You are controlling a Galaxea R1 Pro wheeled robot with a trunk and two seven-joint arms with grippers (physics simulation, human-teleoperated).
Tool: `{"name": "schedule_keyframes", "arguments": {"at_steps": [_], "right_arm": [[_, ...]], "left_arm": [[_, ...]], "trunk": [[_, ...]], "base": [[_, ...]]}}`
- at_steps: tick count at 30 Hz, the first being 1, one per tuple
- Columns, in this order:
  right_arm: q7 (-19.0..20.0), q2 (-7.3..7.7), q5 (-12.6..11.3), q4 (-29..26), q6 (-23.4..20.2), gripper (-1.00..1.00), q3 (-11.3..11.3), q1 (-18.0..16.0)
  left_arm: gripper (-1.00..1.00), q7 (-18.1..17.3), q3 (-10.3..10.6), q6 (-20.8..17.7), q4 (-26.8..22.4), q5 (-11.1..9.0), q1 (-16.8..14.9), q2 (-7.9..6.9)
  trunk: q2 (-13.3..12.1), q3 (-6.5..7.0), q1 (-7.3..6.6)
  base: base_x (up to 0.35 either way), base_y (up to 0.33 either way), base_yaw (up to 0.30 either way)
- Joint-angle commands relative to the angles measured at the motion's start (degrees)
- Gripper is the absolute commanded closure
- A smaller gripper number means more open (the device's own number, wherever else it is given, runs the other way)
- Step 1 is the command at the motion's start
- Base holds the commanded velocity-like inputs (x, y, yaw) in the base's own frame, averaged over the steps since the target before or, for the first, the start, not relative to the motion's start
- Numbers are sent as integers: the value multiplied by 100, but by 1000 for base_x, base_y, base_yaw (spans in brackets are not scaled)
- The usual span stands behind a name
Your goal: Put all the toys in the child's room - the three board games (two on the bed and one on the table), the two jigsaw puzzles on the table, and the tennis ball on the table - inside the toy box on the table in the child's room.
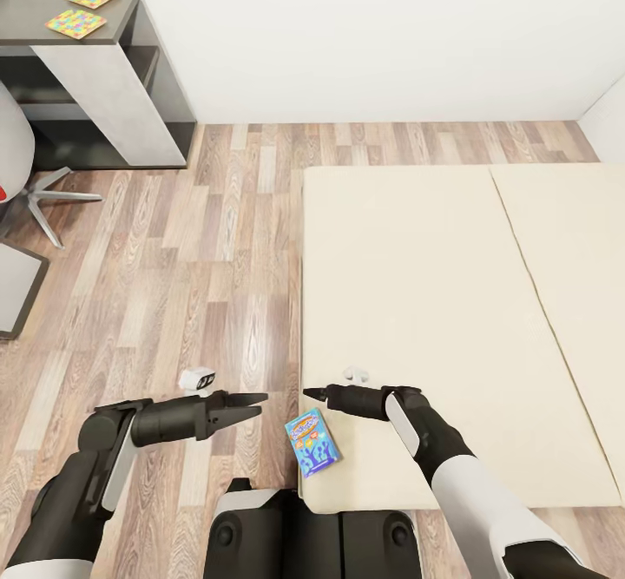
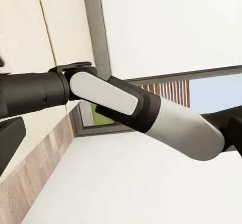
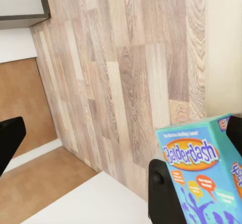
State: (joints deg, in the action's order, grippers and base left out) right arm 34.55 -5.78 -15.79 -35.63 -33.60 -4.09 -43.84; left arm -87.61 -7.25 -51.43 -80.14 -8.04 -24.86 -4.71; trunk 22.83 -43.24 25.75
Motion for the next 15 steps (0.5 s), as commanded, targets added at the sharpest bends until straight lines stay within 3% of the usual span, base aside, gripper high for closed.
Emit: {"name": "schedule_keyframes", "arguments": {"at_steps": [1,8,13,15], "right_arm": [[-9,1,-35,-5,-42,-100,-4,-1],[-8,6,-32,-5,-42,-100,-4,-1],[-8,7,-30,-5,-42,-100,-4,-1],[-4,7,-30,-5,-42,-100,-4,-1]], "left_arm": [[-100,-20,-6,-61,-2,1,-2,-7],[-100,-11,-97,-61,-2,4,-2,-242],[-100,191,-359,-61,5,84,-9,-741],[-100,501,-500,-55,7,222,-10,-951]], "trunk": [[9,-6,3],[9,-6,3],[9,-6,3],[9,-6,3]], "base": [[0,0,0],[0,0,0],[0,0,0],[0,0,0]]}}
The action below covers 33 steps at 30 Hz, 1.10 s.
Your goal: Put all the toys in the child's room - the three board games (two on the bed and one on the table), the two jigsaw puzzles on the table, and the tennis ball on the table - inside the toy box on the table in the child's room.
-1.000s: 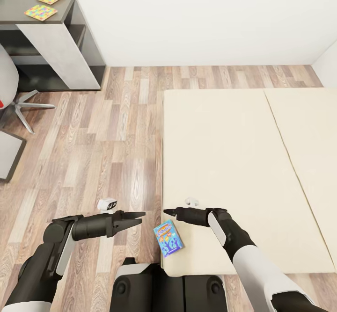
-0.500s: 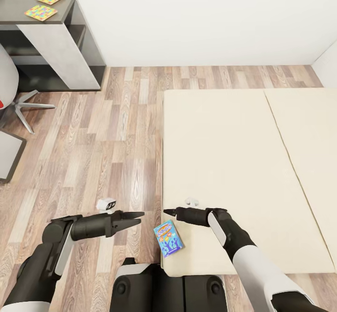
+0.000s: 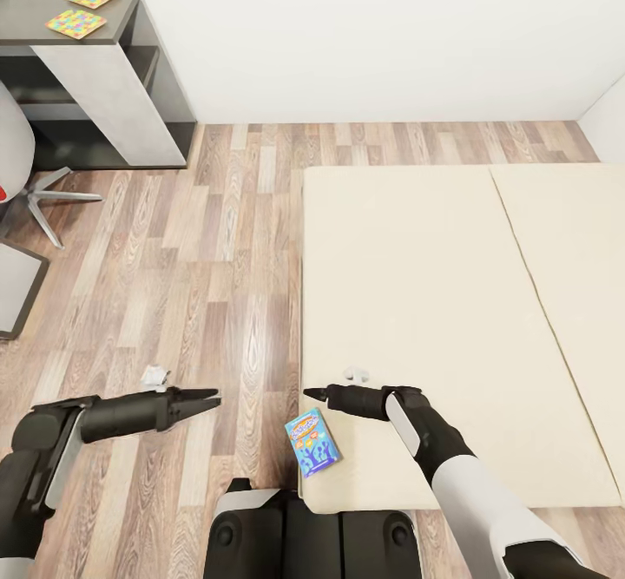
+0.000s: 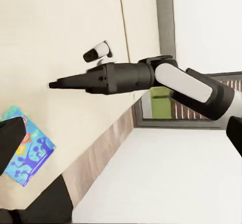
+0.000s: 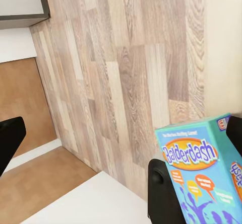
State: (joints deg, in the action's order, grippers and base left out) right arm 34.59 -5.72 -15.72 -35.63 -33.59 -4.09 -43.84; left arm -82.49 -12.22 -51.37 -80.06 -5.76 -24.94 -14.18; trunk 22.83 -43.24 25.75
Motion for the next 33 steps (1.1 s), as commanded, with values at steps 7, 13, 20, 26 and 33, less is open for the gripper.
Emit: {"name": "schedule_keyframes", "arguments": {"at_steps": [7,13,20,26,33], "right_arm": [[-10,66,-43,-6,-42,-100,-4,-1],[-13,102,-45,-6,-42,-100,-4,-1],[-14,116,-45,-6,-35,-100,-4,-1],[-9,122,-45,-14,-39,-100,-4,6],[104,124,-45,-22,-37,-100,9,5]], "left_arm": [[-100,1189,-192,-60,-1,383,-2,-134],[-100,1884,-192,-69,-1,436,-2,-124],[-100,2704,-190,-83,-1,443,-2,-48],[-100,3042,-185,-84,-1,448,-2,91],[-100,3192,-184,-84,-1,447,-2,168]], "trunk": [[9,-6,3],[9,-6,3],[9,22,3],[9,74,3],[9,118,3]], "base": [[0,0,0],[0,0,0],[0,0,0],[0,0,0],[0,0,0]]}}
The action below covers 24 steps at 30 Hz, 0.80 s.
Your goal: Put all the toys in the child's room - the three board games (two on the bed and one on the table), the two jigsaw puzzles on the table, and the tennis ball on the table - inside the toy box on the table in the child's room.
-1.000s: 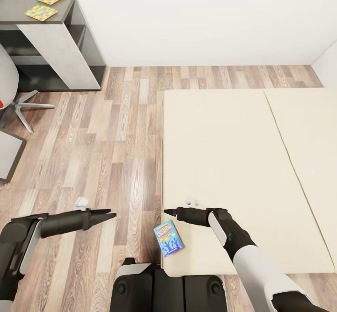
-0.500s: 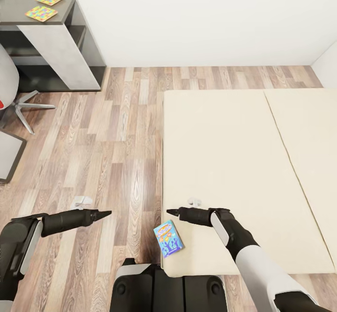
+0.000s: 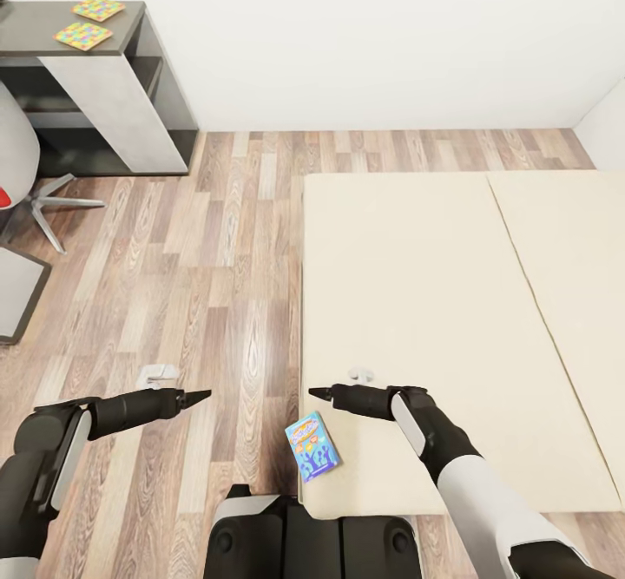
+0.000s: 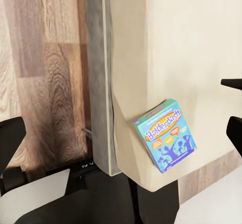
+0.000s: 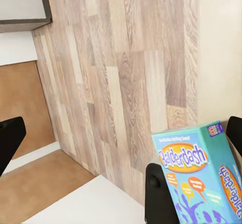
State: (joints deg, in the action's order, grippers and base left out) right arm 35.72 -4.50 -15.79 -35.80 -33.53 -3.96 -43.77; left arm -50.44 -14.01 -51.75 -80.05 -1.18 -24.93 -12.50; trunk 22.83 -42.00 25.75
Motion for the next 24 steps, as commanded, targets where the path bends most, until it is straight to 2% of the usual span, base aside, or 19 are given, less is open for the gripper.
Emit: {"name": "schedule_keyframes", "arguments": {"at_steps": [1,10,17,20,24], "right_arm": [[6,1,-38,-6,-43,-100,-2,-1],[43,1,-33,-47,-32,-100,16,-1],[-120,-3,-20,-168,-31,-100,17,0],[-307,-19,-22,-214,-30,-100,17,-1],[-992,-71,-29,-418,-36,-100,18,0]], "left_arm": [[-100,-9,-5,-45,-2,-12,-3,2],[-100,6,-5,-40,-2,-9,-3,10],[-100,7,1,-37,-2,-12,-3,11],[-100,7,7,-37,-2,-8,-3,14],[-100,12,76,-37,5,-11,-8,24]], "trunk": [[9,-4,3],[9,0,3],[9,0,3],[9,0,3],[9,0,3]], "base": [[0,0,0],[0,0,0],[0,0,0],[0,0,0],[0,0,0]]}}
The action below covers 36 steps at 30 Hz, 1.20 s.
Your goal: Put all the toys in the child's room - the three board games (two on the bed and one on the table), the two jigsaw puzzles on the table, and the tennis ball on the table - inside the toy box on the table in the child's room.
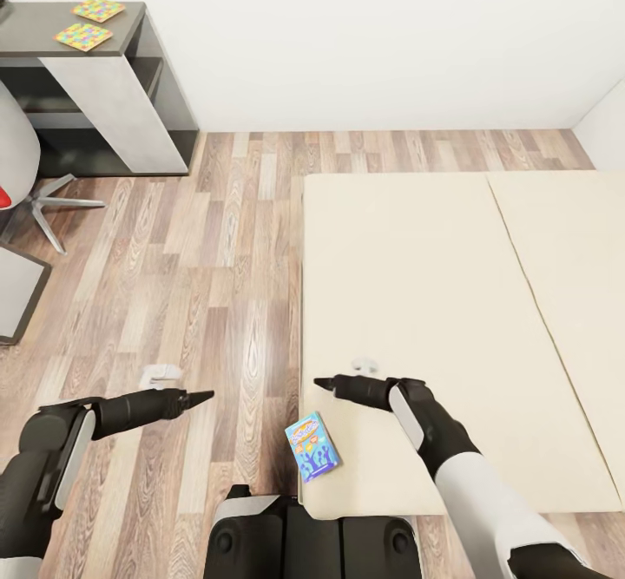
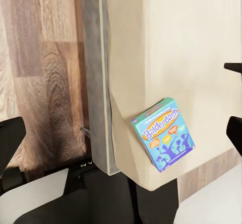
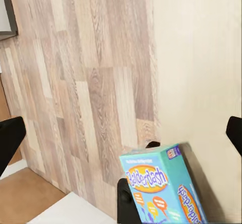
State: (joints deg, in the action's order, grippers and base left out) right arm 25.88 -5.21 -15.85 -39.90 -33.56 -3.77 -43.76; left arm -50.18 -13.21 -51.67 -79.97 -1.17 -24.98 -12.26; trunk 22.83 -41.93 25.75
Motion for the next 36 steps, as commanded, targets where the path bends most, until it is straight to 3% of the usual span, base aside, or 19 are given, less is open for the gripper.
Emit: {"name": "schedule_keyframes", "arguments": {"at_steps": [1,6,7,13,22,36], "right_arm": [[-306,-15,-27,-152,-46,-100,-6,-1],[-1313,-79,30,-554,-85,-100,-39,74],[-1677,-91,39,-661,-100,-100,-45,110],[-2514,-55,16,-1144,-151,-100,-36,356],[-2675,35,-28,-1866,-282,-100,-19,842],[-2692,47,-24,-1961,-272,-100,-17,930]], "left_arm": [[-100,-11,23,-45,1,-12,-4,1],[-100,79,63,-45,6,-13,-6,4],[-100,143,69,-45,7,-14,-9,7],[-100,433,73,-45,9,-27,-19,24],[-100,590,73,-43,15,-37,-24,41],[-100,567,35,-29,10,-49,-24,39]], "trunk": [[9,-6,3],[9,-6,3],[9,-6,3],[9,-6,3],[9,-6,3],[9,26,3]], "base": [[0,0,0],[0,0,0],[0,0,0],[0,0,0],[0,0,0],[0,0,-17]]}}
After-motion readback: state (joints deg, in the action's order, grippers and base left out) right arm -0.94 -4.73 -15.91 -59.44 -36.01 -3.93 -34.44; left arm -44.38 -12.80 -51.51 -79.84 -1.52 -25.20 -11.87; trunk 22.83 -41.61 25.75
